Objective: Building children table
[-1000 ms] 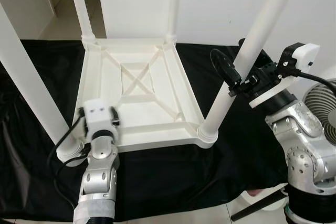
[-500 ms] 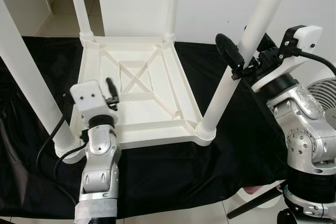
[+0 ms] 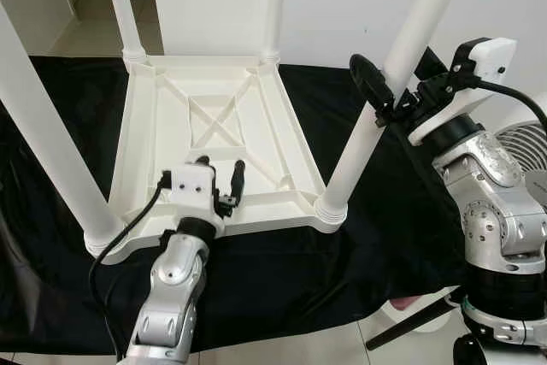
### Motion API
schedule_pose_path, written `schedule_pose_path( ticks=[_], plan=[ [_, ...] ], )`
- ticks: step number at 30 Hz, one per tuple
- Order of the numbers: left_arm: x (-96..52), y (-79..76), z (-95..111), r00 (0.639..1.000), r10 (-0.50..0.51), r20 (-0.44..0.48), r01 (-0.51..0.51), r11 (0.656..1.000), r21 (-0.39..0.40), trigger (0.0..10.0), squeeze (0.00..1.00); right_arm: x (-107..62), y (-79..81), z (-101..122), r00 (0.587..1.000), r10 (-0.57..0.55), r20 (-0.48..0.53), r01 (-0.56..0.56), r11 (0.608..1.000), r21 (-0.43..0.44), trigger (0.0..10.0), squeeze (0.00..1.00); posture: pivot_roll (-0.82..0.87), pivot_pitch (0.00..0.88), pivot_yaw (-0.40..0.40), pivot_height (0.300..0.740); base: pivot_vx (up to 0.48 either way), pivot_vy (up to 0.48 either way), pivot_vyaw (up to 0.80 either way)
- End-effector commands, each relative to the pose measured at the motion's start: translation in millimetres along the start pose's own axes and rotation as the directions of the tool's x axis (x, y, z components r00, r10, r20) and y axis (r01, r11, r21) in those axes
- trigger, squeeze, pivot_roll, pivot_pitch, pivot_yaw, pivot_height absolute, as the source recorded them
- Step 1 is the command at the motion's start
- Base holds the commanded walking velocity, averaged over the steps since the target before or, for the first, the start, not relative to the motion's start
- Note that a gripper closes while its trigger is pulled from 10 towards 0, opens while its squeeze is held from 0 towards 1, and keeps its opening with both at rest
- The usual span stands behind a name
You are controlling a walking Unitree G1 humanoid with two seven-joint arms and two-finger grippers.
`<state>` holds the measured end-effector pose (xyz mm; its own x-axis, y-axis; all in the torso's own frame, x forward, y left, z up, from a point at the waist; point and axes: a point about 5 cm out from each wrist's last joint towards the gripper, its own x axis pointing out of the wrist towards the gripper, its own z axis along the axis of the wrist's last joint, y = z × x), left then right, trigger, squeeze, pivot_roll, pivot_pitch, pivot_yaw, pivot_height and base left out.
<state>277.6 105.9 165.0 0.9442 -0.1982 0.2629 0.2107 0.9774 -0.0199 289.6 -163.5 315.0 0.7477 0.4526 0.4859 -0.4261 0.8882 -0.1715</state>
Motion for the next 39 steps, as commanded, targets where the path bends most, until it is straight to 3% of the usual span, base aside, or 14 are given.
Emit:
schedule_pose_path(
  ticks=[1,8,18,25,30,35,39],
  plan=[
    [-0.6,-0.2,-5.2,1.000,-0.021,-0.023,0.021,1.000,-0.005,10.0,0.00,1.6,0.7,1.2,1.000,0.014,0.003,-0.014,1.000,-0.025,10.0,0.00,-0.03,0.097,-0.058,0.740,0.000,0.000,0.00],
    [10.1,21.3,-6.7,0.991,0.130,-0.041,-0.132,0.989,-0.070,10.0,0.00,1.7,3.8,-3.8,1.000,0.030,-0.005,-0.030,0.999,-0.041,10.0,0.00,-0.01,0.087,-0.053,0.740,0.000,0.000,0.00],
    [7.7,27.9,-14.2,0.992,0.119,-0.047,-0.123,0.990,-0.074,10.0,0.00,4.3,3.8,-10.5,0.999,0.038,-0.032,-0.040,0.999,-0.038,10.0,0.00,0.00,0.074,-0.060,0.740,0.000,0.000,0.00],
    [9.6,32.5,-26.0,0.989,0.129,-0.075,-0.134,0.989,-0.067,10.0,0.00,-2.9,2.3,-24.7,0.992,0.026,-0.124,-0.032,0.999,-0.041,10.0,0.00,-0.01,0.066,-0.050,0.740,0.000,0.000,0.00],
    [12.7,32.2,-25.1,0.989,0.129,-0.069,-0.134,0.988,-0.072,10.0,0.00,-3.2,4.9,-23.1,0.993,0.031,-0.118,-0.035,0.999,-0.027,10.0,0.00,-0.01,0.065,-0.048,0.740,0.000,0.000,0.00],
    [17.0,35.1,-23.2,0.990,0.130,-0.052,-0.133,0.990,-0.055,10.0,0.00,-7.9,9.2,-37.2,0.978,0.049,-0.203,-0.059,0.997,-0.043,10.0,0.00,-0.02,0.050,-0.049,0.740,0.000,0.000,0.00],
    [18.1,35.9,-22.3,0.990,0.133,-0.042,-0.135,0.990,-0.052,10.0,0.00,-9.1,13.7,-39.3,0.974,0.073,-0.214,-0.080,0.997,-0.021,10.0,0.00,-0.02,0.042,-0.050,0.740,0.000,0.000,0.00]
  ],
)
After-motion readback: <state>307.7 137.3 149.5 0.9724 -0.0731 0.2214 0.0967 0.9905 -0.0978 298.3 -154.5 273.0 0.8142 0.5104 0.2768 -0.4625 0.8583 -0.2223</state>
